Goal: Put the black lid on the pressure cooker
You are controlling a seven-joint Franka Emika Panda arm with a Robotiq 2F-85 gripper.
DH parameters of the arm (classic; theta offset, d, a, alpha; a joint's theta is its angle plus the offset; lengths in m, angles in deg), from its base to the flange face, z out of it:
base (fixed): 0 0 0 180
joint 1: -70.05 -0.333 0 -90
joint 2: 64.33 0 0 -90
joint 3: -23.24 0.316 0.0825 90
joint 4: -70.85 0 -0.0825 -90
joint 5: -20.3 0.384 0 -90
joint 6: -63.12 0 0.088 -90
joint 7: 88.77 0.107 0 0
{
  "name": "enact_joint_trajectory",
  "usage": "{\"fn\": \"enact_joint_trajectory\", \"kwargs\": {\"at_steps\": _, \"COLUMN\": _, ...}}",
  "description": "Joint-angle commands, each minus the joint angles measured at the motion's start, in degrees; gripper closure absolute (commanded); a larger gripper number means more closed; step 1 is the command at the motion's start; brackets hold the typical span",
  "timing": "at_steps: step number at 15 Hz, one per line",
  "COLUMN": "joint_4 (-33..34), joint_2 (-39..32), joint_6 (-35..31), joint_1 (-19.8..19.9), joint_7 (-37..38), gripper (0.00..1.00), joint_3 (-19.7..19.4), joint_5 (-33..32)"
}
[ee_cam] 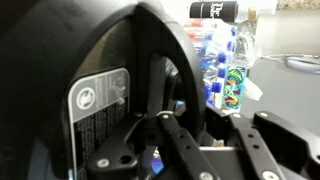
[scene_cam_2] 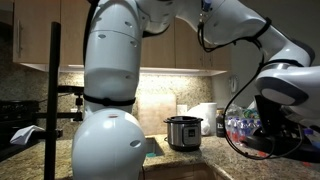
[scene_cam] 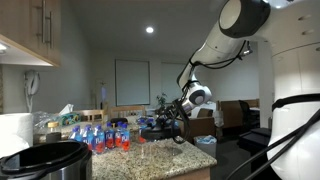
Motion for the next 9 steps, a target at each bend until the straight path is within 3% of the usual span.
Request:
{"fn": "enact_joint_trajectory", "kwargs": {"at_steps": 1, "joint_4": -7.7, "joint_2": 12.1, "joint_6": -2.3, "joint_1": -1.5, "joint_7": -3.8, "gripper": 0.93, "joint_3": 1.3, "joint_5": -0.1}}
{"fn": "enact_joint_trajectory", "kwargs": {"at_steps": 2, "joint_4": -9.0, "joint_2": 14.2, "joint_6": -2.1, "joint_1": -1.7, "joint_7": -3.4, "gripper": 0.93, "joint_3": 1.5, "joint_5": -1.6}}
{"fn": "enact_joint_trajectory", "kwargs": {"at_steps": 3, "joint_4": -4.5, "joint_2": 6.7, "joint_6": -1.4, "joint_1": -1.3, "joint_7": -2.0, "gripper": 0.91, "joint_3": 1.1, "joint_5": -0.7}}
{"fn": "enact_joint_trajectory", "kwargs": {"at_steps": 9, "joint_4": -9.6, "joint_2": 13.2, "joint_6": -3.4, "joint_1": -2.3, "joint_7": -3.6, "gripper": 0.95, "joint_3": 2.5, "joint_5": -0.8}}
